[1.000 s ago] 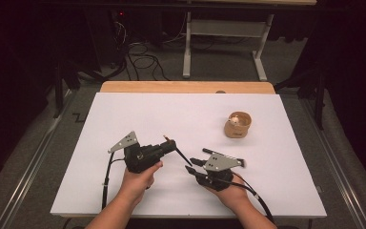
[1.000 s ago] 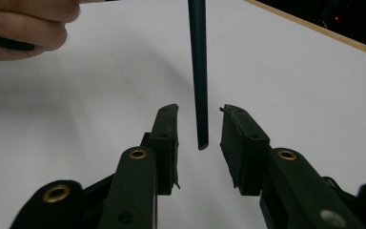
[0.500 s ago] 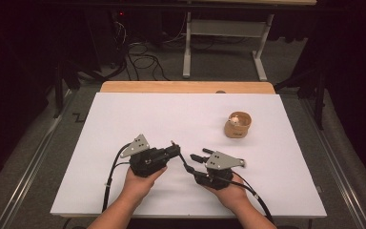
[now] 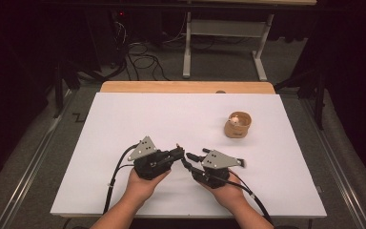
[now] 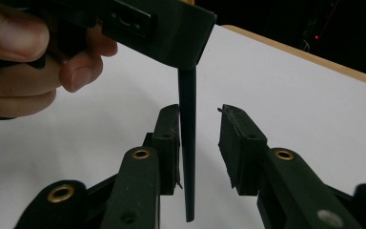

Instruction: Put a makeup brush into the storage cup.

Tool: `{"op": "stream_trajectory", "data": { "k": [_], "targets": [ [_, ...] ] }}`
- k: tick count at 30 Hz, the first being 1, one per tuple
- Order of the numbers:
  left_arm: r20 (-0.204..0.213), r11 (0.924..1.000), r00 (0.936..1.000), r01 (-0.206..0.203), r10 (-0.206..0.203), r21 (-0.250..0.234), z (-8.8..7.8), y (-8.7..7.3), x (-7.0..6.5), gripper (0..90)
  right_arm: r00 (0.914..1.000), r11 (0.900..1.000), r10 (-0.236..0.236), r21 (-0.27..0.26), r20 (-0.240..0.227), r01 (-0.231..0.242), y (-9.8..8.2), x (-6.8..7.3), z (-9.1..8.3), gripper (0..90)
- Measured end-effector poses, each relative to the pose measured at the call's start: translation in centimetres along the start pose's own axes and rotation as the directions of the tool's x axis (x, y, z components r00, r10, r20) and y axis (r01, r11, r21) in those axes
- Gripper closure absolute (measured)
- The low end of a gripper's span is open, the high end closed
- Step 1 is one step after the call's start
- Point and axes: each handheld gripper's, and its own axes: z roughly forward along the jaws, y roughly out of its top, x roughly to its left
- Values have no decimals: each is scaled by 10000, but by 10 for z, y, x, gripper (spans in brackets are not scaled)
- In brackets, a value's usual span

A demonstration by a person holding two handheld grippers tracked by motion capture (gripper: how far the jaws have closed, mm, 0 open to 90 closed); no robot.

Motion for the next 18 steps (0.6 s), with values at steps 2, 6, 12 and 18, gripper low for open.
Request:
{"op": "stream_trajectory", "data": {
  "k": [2, 6, 12, 18],
  "targets": [
    [-15, 10000, 10000, -62, 62, 31, 0, 0, -1, 834, 10000, 10000, 37, -8, 3, -37, 0, 1, 0, 728],
    [-80, 9998, 9998, -154, 155, 101, 2, 1, -4, 835, 10000, 10000, -19, -4, -48, 19, 2, 3, -1, 738],
    [-136, 9993, 9993, -334, 337, 177, 4, 1, -8, 835, 9999, 9999, -107, -85, -20, 107, 4, 2, -3, 773],
    [-160, 9988, 9989, -435, 439, 202, 4, 1, -9, 835, 9998, 9998, -175, -95, -117, 174, 4, 2, -2, 803]
  ]
}}
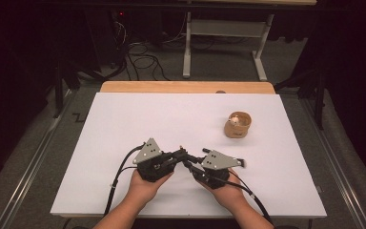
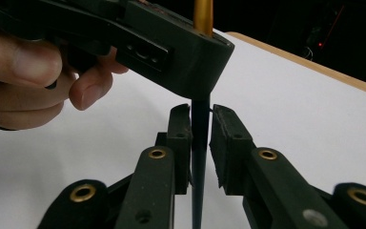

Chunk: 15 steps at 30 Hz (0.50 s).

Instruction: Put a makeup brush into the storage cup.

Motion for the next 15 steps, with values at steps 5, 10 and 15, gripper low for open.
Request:
{"op": "stream_trajectory", "data": {
  "k": [5, 10, 15],
  "targets": [
    [6, 10000, 10000, 4, -4, -9, 0, 0, 0, 835, 10000, 10000, 79, 13, -5, -79, 0, 0, -1, 823],
    [32, 10000, 10000, 34, -34, -24, 0, 0, 0, 834, 10000, 10000, 82, -14, 0, -82, 0, 1, -1, 841],
    [39, 9999, 10000, 83, -83, -62, 0, 0, 0, 829, 10000, 10000, -47, -25, 12, 47, 1, 1, -2, 846]
  ]
}}
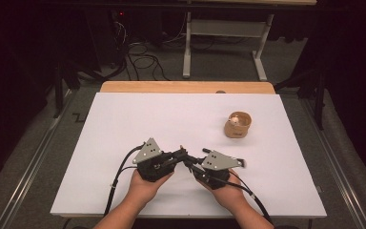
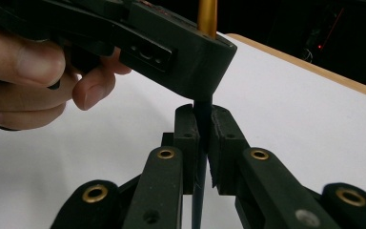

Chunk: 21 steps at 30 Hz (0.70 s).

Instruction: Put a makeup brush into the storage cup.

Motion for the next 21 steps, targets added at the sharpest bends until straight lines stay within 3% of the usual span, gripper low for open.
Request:
{"op": "stream_trajectory", "data": {
  "k": [6, 10, 17, 21],
  "targets": [
    [-60, 9998, 9999, 146, -147, -154, -5, 3, 2, 683, 9997, 9997, 209, -127, 81, -208, 1, -2, -2, 846],
    [-215, 9998, 9998, -9, 4, -191, -14, 8, 5, 593, 9995, 9996, 234, -148, 219, -231, 0, -6, -5, 846],
    [-1064, 9988, 9932, -464, 475, 130, -29, 7, 15, 469, 9981, 9986, 452, -277, 415, -440, 0, -13, -13, 846],
    [-1489, 9986, 9878, -424, 466, 311, -40, 1, 25, 402, 9973, 9980, 530, -376, 507, -511, 0, -17, -17, 846]
  ]
}}
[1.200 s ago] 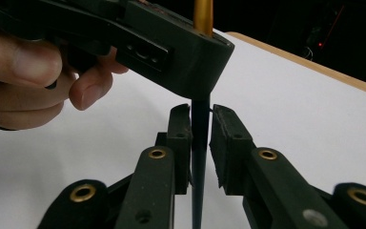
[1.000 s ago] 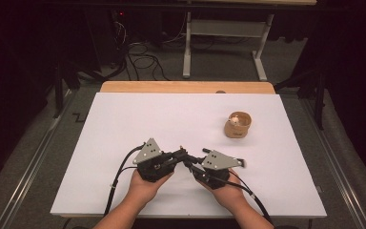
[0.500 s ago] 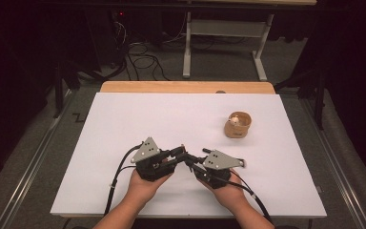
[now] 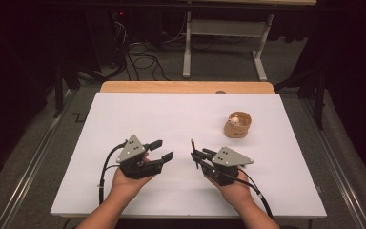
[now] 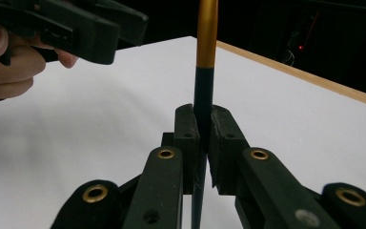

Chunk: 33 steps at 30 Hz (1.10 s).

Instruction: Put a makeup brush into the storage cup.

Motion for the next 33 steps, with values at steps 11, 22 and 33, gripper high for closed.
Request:
{"op": "stream_trajectory", "data": {
  "k": [11, 22, 33],
  "targets": [
    [-1010, 9994, 9944, 326, -311, 125, -13, -17, 23, 256, 9996, 10000, 66, -34, 289, -65, 0, -9, -9, 845],
    [-1308, 9997, 9913, 192, -170, 155, -12, -28, 27, 159, 9979, 9999, 112, -67, 645, -108, -2, -21, -17, 845],
    [-1252, 9990, 9913, 429, -405, 161, -12, -32, 27, 101, 9939, 9992, 342, -247, 1047, -318, -3, -36, -30, 844]
  ]
}}
